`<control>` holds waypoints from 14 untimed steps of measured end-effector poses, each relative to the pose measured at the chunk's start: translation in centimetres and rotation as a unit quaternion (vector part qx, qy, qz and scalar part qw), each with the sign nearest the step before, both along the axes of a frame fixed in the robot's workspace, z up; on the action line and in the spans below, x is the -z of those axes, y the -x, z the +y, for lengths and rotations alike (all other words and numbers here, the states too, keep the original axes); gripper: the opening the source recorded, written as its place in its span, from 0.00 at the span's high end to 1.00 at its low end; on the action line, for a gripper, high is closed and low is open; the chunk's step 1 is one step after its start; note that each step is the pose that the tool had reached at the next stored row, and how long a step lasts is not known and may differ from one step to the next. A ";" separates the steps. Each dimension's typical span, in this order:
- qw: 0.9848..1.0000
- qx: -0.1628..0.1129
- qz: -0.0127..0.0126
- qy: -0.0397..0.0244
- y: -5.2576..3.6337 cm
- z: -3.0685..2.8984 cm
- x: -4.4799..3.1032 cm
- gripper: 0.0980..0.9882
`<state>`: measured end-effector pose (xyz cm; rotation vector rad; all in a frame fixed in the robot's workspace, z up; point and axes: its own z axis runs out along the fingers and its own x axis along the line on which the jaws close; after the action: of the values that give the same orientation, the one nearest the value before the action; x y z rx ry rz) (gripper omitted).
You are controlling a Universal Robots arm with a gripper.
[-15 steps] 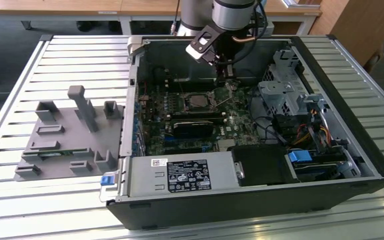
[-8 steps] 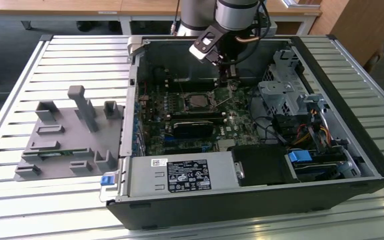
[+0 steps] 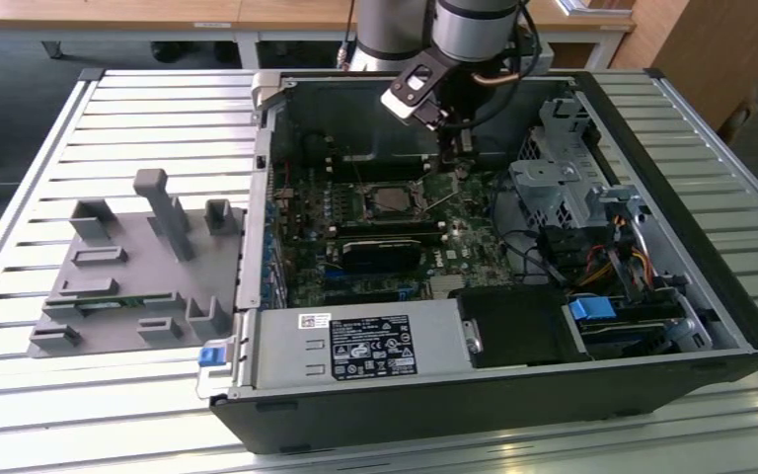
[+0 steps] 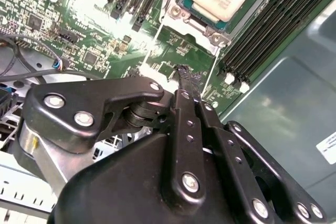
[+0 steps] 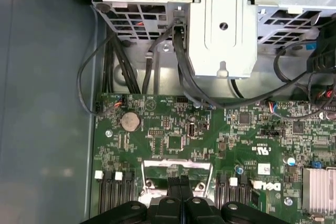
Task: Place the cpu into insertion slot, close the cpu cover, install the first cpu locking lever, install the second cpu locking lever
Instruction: 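Close the cpu cover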
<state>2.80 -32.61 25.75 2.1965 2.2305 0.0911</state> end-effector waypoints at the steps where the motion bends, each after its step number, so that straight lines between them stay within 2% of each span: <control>1: 1.000 0.000 0.000 0.000 -0.10 0.00 0.03 0.99; 14: 1.000 0.000 0.000 0.000 -1.52 0.14 0.35 0.99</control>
<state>4.32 -32.47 25.40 2.1967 2.2308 0.0907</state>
